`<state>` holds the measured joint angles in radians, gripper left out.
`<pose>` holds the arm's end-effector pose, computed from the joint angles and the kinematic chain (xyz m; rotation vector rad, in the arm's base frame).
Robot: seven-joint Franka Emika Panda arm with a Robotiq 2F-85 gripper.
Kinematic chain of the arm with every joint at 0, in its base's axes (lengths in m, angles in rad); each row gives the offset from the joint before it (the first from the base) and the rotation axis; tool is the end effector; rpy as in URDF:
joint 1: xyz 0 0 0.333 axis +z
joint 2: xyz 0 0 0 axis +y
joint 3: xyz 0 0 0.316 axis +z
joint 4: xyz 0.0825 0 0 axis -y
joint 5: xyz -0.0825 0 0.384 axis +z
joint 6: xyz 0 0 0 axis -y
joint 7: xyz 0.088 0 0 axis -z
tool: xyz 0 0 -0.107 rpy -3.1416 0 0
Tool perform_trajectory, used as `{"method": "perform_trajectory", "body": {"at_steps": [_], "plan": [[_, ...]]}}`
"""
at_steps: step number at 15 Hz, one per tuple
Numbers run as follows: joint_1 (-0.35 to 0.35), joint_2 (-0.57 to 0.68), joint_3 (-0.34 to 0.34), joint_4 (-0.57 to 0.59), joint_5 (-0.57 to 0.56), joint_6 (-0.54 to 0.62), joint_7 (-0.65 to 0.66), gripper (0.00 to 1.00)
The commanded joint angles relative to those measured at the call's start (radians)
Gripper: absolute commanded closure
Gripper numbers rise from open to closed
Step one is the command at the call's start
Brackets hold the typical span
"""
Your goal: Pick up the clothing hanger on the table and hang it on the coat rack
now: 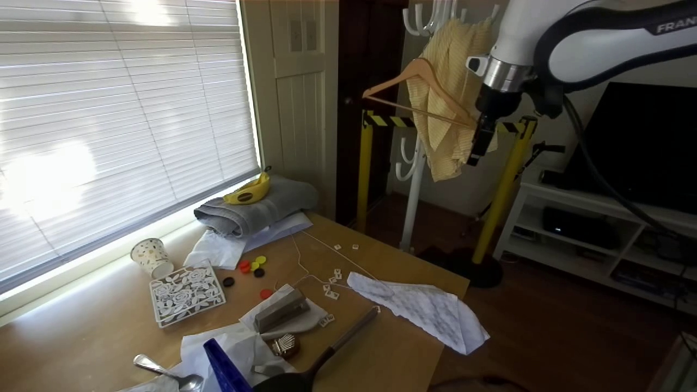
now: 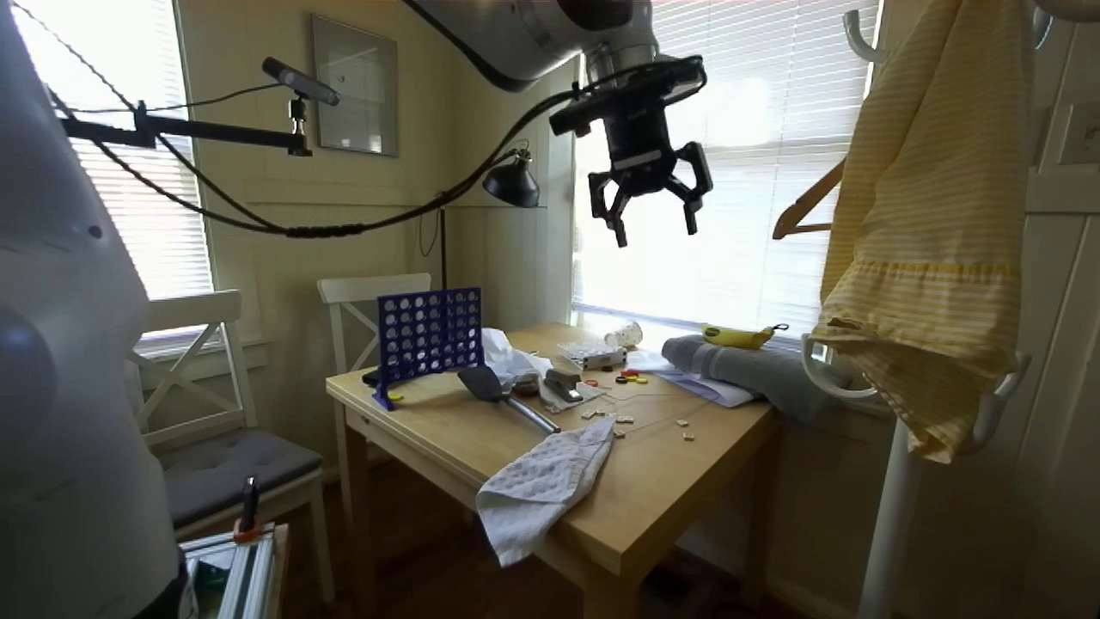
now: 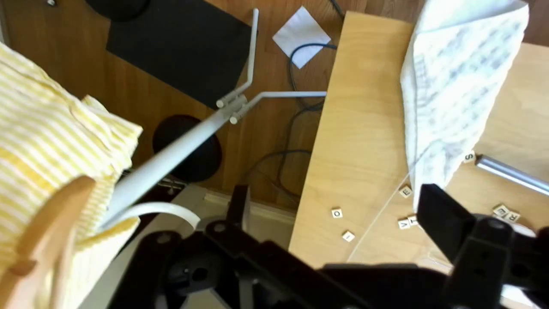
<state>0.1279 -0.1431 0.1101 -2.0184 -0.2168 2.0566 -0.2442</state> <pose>0.5211 0.1172 0.5326 2.7974 0.8146 0.2614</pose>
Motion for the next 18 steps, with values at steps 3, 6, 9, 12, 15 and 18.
{"method": "perform_trajectory", "body": {"at_steps": [3, 6, 9, 12, 15, 18], "plan": [[0.053, 0.331, 0.061, 0.340, 0.072, -0.112, -0.138, 0.00], [0.081, 0.459, 0.098, 0.490, 0.054, -0.252, -0.196, 0.00], [0.103, 0.522, 0.121, 0.604, 0.008, -0.359, -0.315, 0.00], [0.104, 0.496, 0.119, 0.546, 0.026, -0.315, -0.276, 0.00], [0.102, 0.497, 0.120, 0.558, 0.051, -0.282, -0.248, 0.00], [0.136, 0.594, 0.123, 0.633, 0.084, -0.223, -0.102, 0.00]]}}
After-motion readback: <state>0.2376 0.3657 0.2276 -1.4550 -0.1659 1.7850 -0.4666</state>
